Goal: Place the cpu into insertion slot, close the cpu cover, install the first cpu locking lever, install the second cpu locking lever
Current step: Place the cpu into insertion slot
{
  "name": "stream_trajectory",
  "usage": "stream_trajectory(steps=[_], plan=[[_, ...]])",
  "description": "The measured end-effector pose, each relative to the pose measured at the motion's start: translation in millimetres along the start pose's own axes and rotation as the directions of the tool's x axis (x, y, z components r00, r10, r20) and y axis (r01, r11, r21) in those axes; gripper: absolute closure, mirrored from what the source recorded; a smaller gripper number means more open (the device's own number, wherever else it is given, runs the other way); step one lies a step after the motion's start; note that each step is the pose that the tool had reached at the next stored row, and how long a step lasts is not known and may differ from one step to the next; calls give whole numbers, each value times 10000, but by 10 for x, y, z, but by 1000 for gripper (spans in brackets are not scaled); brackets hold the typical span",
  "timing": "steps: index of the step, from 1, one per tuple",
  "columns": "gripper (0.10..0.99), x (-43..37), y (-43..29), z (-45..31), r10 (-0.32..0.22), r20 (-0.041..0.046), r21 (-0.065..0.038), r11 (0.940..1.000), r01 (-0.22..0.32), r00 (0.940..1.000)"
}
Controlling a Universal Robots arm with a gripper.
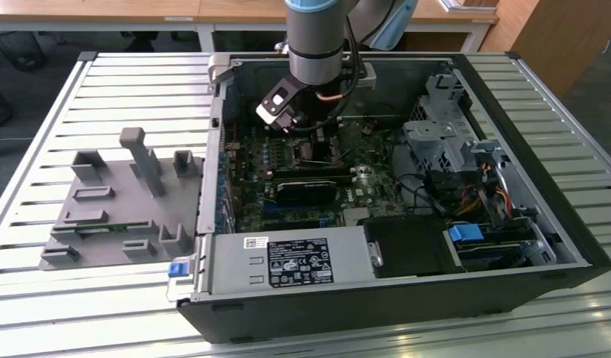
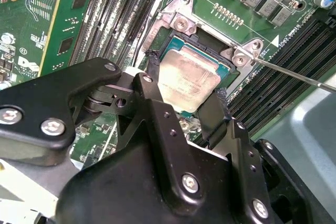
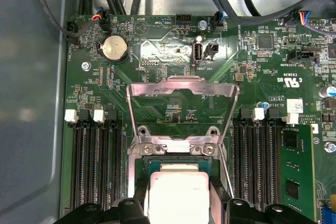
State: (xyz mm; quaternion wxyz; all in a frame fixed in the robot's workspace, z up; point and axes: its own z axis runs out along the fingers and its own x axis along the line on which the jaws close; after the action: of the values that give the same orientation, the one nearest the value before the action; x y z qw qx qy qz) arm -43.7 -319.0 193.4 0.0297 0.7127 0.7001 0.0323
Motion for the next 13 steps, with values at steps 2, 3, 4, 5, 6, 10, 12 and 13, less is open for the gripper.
stream_trajectory(steps=[2,3,4,5,6,10,12,13], plan=[[545,0,0,0,0,1,0,10000,0,10000],[545,0,0,0,0,1,0,10000,0,10000],[545,0,0,1,0,0,-1,10000,0,10000],[533,0,0,1,0,0,0,10000,0,10000],[533,0,0,1,0,0,0,10000,0,10000],[471,8,0,3,2,-1,-1,10000,-2,10000],[471,17,1,4,0,1,0,10000,0,10000],[471,21,1,5,1,-1,-1,10000,-1,10000]])
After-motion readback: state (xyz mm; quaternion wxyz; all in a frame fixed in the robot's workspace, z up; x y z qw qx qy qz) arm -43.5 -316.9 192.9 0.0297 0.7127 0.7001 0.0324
